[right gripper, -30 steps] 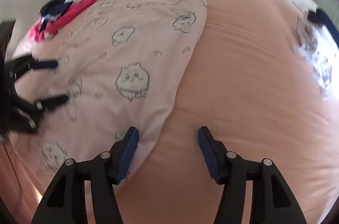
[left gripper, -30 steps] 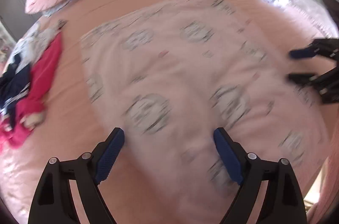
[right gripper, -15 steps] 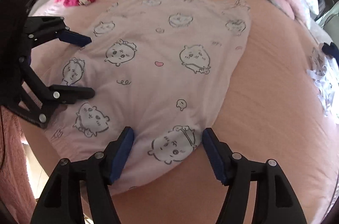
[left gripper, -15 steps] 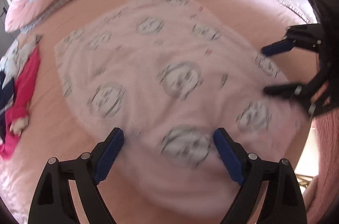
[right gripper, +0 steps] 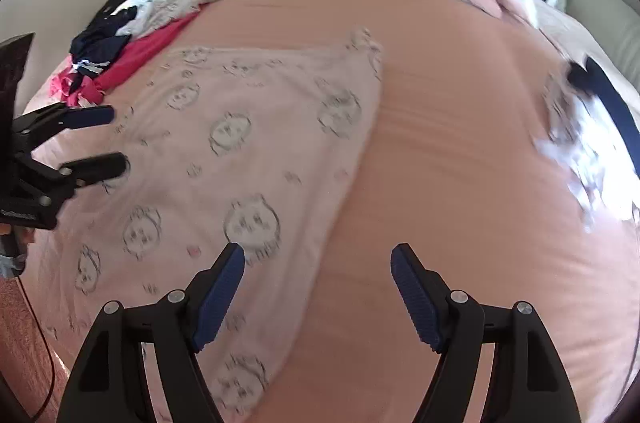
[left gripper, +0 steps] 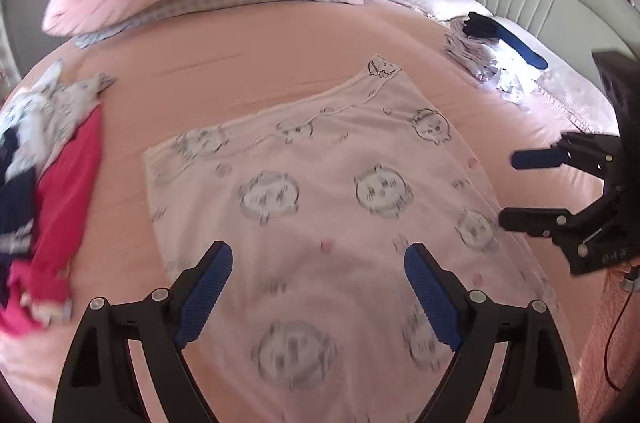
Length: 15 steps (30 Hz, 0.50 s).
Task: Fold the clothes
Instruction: 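Move both open grippers down to the elastic cuffs of the pants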
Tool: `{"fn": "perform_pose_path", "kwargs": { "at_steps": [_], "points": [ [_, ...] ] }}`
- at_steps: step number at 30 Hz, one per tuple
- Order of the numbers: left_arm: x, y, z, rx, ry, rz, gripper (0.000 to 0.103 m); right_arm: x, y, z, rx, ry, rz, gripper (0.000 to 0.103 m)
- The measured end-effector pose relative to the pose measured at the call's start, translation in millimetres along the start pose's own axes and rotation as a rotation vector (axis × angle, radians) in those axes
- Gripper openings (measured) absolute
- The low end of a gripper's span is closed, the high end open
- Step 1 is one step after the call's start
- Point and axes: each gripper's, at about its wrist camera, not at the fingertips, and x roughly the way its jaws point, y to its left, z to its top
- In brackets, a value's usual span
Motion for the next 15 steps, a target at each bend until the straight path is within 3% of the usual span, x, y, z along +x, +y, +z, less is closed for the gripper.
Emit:
{"fn": "perform_pose_path", "kwargs": {
  "at_steps": [2, 5, 7, 10, 13, 15],
  "points": [
    [19.6, 0.9, 5.1, 0.041, 0.048, -0.007, 0.089, 19.1, 12.6, 23.5, -0.085, -0.017, 0.027, 0.076],
    [31.5, 4.8, 2.6, 0.149, 0.08, -0.019, 0.089, 56.6, 15.4, 39.9, -0.189, 0.036, 0.032, 0.075],
    [21.8, 16.1, -6.9, 0.189, 0.103, -0.018, 0.089, 67.5, 2.5, 41.5, -0.207, 0.05, 0.061, 0.081],
    [1.8, 36.5, -18.7, 0.168, 0.145, 0.056, 0.089, 55.9, -32.6, 36.5, -0.159, 0.067, -0.002, 0.081],
    [-19.5, 42.8, -15.2, 0.109, 0.066, 0.083, 0.089, 35.3, -61.7, 29.1, -0.083, 0.035, -0.063, 0.081],
    [-24.2, 34.0, -4.3, 0.102, -0.016, 0.064, 0.089, 25.4, -61.9, 35.5, -0.059, -0.009, -0.042, 0.081]
  ]
}}
